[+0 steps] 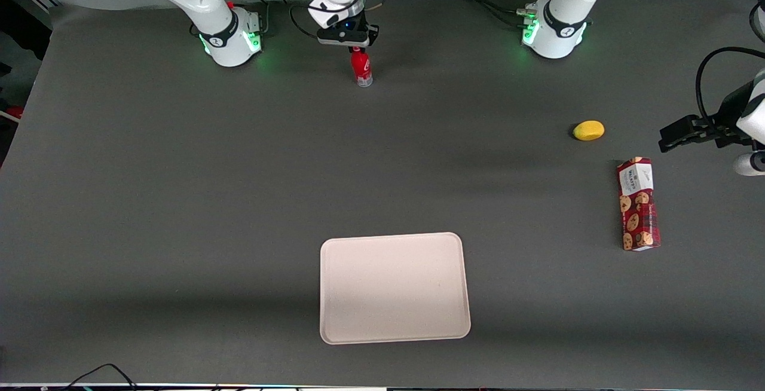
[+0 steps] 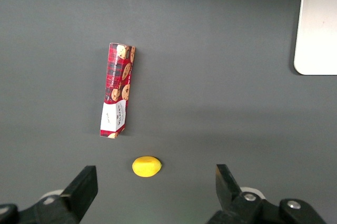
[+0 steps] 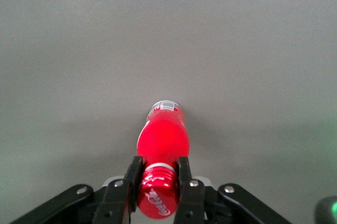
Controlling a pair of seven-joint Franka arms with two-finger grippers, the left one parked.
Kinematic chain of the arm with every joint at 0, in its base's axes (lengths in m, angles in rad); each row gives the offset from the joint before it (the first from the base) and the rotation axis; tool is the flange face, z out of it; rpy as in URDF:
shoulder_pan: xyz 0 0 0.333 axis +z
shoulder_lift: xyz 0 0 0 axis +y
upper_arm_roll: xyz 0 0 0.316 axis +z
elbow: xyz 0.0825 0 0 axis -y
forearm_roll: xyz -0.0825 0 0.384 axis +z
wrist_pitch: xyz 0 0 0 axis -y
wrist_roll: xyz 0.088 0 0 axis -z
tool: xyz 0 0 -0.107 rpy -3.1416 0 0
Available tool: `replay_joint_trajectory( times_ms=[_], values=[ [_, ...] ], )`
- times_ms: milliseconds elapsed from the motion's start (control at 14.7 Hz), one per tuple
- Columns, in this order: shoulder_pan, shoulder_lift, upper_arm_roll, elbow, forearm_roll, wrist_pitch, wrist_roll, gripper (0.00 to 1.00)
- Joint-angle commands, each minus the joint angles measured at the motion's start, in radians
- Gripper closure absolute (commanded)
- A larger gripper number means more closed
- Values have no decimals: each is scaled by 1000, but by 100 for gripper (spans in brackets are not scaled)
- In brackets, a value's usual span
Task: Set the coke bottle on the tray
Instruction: 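Lift the bottle and carry it to the white tray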
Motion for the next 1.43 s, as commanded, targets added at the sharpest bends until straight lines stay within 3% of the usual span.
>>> replay_joint_trajectory(
  times_ms=[0, 204, 544, 748, 951, 1223, 1359],
  values=[
    [7, -17, -70, 79, 7, -35, -22, 100],
    [-2, -15, -165, 240, -8, -216, -108, 100],
    [-4, 106, -311, 625, -172, -510, -142, 100],
    [-4, 230, -334, 891, -293, -687, -145, 100],
    [1, 340, -383, 1047, -397, -743, -210, 100],
    [16, 507, -504, 1185, -469, -734, -381, 100],
    [20, 629, -510, 1291, -539, -723, -421, 100]
  ],
)
